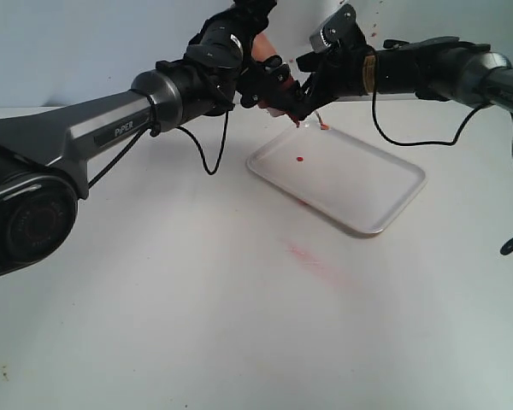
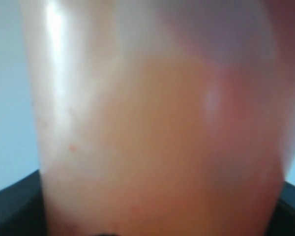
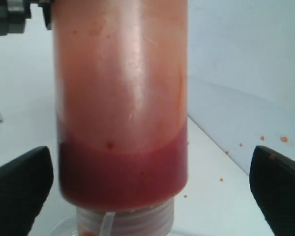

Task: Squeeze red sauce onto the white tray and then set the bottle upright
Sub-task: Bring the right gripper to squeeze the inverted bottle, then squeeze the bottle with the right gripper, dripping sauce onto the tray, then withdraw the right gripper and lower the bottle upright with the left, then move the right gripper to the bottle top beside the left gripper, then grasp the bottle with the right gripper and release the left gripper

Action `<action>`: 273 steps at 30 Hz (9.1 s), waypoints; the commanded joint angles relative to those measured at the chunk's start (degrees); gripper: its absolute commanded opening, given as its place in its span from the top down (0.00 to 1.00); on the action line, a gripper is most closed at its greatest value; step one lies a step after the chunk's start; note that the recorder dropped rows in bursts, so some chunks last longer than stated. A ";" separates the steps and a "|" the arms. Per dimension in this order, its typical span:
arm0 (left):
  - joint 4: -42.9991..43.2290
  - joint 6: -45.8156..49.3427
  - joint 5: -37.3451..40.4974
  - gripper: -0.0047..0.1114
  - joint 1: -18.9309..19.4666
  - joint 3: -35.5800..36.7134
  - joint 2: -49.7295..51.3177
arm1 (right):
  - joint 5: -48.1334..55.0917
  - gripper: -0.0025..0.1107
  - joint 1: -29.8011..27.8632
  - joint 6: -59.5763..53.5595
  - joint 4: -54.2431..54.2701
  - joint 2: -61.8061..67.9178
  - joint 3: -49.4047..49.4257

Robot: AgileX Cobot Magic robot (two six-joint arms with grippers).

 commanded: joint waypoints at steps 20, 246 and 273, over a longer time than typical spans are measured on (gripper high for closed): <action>0.71 1.10 -6.79 0.96 1.43 -1.10 -0.97 | 6.38 0.07 -0.01 -8.07 9.51 2.39 -0.33; -31.58 -63.55 -97.43 0.96 19.75 81.15 -30.26 | -1.25 0.21 25.40 -50.59 64.49 -41.73 70.68; -16.46 -62.02 -67.20 0.96 19.75 81.15 -28.54 | 12.56 0.90 28.54 -51.02 59.37 -30.86 58.94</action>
